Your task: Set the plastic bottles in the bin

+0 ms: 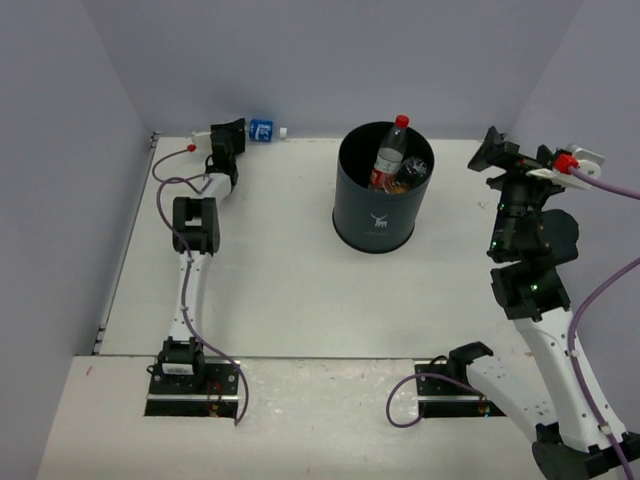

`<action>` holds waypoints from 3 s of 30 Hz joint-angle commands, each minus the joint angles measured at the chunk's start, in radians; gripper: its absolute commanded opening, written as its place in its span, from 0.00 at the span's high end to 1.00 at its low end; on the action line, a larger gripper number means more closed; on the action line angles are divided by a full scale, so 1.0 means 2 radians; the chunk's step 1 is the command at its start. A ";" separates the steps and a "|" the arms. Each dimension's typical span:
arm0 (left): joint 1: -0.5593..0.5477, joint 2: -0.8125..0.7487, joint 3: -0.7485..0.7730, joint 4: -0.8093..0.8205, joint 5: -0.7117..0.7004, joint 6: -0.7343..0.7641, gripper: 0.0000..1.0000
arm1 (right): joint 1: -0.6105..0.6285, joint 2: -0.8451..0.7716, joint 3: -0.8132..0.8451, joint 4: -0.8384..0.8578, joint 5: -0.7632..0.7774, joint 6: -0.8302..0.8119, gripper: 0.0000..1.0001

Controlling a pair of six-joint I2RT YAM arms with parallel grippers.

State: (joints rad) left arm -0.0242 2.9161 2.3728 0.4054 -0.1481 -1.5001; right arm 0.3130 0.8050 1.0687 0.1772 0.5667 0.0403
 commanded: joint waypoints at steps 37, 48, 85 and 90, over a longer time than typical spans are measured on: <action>-0.176 -0.938 -0.742 0.008 0.433 0.519 1.00 | 0.152 0.098 -0.007 -0.180 -0.571 0.061 0.01; -0.181 -1.062 -0.844 -0.003 0.421 0.472 1.00 | 0.230 0.125 -0.029 -0.138 -0.576 0.046 0.01; -0.230 -1.026 -0.786 -0.134 0.232 0.462 0.00 | 0.214 0.163 0.011 -0.100 -0.319 0.106 0.77; -0.229 -1.018 -0.763 -0.261 0.066 0.450 0.00 | 0.147 0.150 0.049 -0.095 -0.292 0.094 0.75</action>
State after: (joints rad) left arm -0.4813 0.8772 0.7833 0.1574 0.3487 -0.6142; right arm 0.6990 1.1540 1.0535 -0.0300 -0.1672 0.2374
